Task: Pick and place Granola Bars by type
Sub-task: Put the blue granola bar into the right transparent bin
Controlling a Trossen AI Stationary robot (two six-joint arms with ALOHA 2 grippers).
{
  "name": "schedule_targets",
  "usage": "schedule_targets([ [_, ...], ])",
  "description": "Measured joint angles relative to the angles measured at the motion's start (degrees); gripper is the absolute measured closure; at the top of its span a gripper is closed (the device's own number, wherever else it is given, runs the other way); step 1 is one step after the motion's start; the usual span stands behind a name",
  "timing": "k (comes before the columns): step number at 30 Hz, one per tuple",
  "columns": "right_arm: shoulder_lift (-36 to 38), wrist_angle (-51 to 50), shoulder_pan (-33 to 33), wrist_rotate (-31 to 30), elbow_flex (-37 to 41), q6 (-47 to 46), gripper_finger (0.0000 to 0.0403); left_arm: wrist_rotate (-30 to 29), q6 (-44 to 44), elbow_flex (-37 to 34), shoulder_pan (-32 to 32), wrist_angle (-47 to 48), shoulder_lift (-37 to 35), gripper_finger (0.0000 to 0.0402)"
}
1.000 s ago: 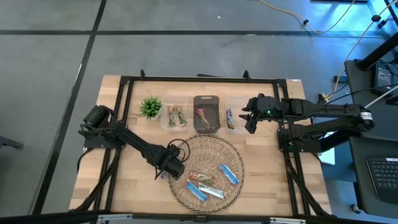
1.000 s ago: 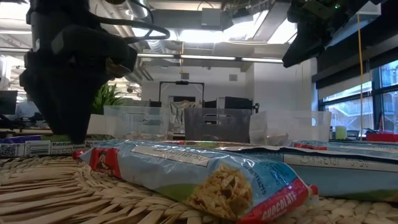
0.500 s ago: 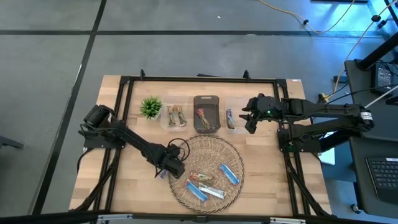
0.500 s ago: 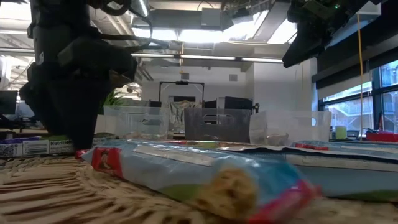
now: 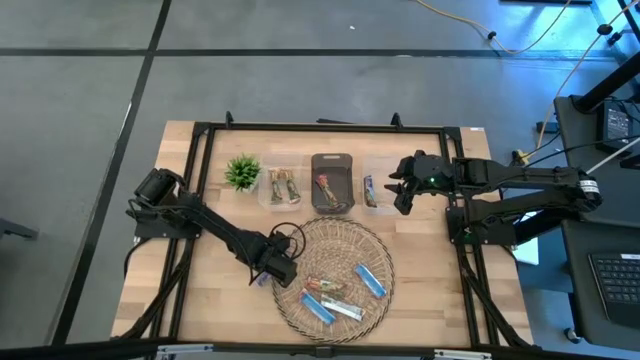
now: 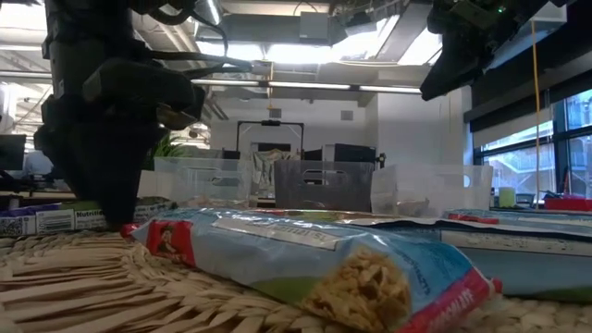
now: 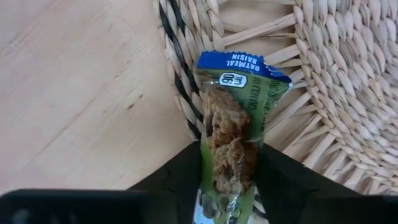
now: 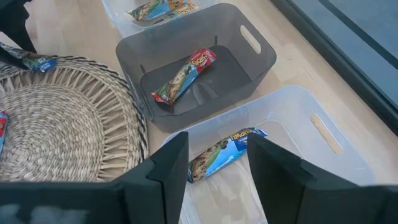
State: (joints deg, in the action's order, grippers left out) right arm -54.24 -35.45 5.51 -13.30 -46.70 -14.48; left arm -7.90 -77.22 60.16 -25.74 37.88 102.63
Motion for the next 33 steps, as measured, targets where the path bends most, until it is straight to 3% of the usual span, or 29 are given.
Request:
schedule_targets([
  [7,0.00,0.01,0.01,0.00,0.00,0.00,0.0237,0.48,2.45,-0.02,0.02,0.11,-0.54,0.0330],
  [13,0.00,0.17,-0.01,0.00,0.00,0.02,0.0237,0.28,2.82,-0.11,0.11,2.56,-4.38,0.0344],
  [19,-0.02,3.39,-0.01,4.72,0.02,1.86,0.0237,-7.31,5.37,-0.11,1.08,0.24,-11.50,0.0343],
  [27,-0.02,17.83,-1.12,23.14,0.02,7.67,0.0237,-28.10,27.72,-0.11,4.57,-21.43,-19.72,0.0344],
  [33,-0.02,27.29,-3.53,26.03,0.02,7.67,0.0237,-29.11,52.85,-0.07,8.65,-50.51,-20.03,0.0346],
])
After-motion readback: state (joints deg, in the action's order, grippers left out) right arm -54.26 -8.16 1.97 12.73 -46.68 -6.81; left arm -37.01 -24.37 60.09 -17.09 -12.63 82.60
